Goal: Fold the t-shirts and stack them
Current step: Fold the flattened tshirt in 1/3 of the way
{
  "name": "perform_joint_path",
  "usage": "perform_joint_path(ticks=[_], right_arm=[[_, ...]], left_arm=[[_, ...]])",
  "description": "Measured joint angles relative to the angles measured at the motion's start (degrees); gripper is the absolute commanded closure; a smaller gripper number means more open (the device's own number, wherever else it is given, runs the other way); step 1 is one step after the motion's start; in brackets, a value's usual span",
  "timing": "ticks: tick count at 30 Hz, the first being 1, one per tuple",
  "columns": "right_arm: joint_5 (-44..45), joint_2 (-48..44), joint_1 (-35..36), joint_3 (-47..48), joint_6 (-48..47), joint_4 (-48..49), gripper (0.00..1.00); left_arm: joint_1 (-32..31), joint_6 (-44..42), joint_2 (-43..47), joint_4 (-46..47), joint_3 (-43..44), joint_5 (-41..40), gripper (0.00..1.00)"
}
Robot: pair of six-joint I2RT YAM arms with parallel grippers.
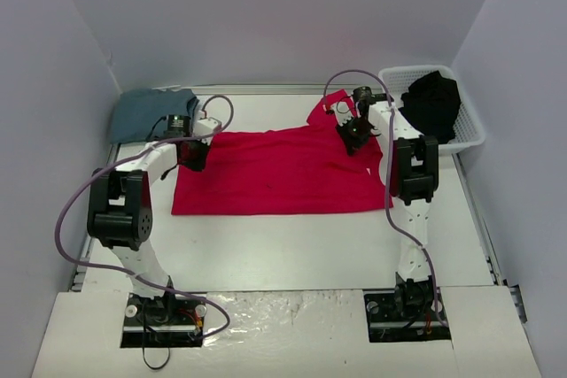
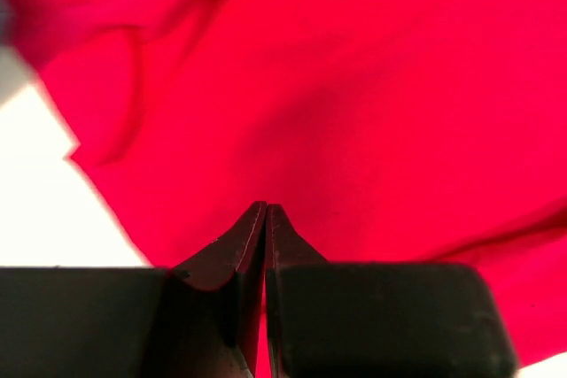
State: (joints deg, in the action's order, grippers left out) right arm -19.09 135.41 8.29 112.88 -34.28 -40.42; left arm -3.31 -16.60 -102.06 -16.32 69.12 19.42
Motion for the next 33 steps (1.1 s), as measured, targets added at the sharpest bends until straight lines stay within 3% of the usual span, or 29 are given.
perform_joint_path(ticks=[16, 33], right_arm=[[0.0, -1.5, 0.0, -3.0, -0.1, 2.0, 1.0], [0.3, -7.7, 0.0, -13.4, -0.6, 3.6, 1.0]], left_arm=[[-2.5, -3.8, -6.2, -1.7, 1.8, -4.9, 0.98], [-9.1, -11.6, -3.8, -6.5, -0.8, -12.3, 0.98]])
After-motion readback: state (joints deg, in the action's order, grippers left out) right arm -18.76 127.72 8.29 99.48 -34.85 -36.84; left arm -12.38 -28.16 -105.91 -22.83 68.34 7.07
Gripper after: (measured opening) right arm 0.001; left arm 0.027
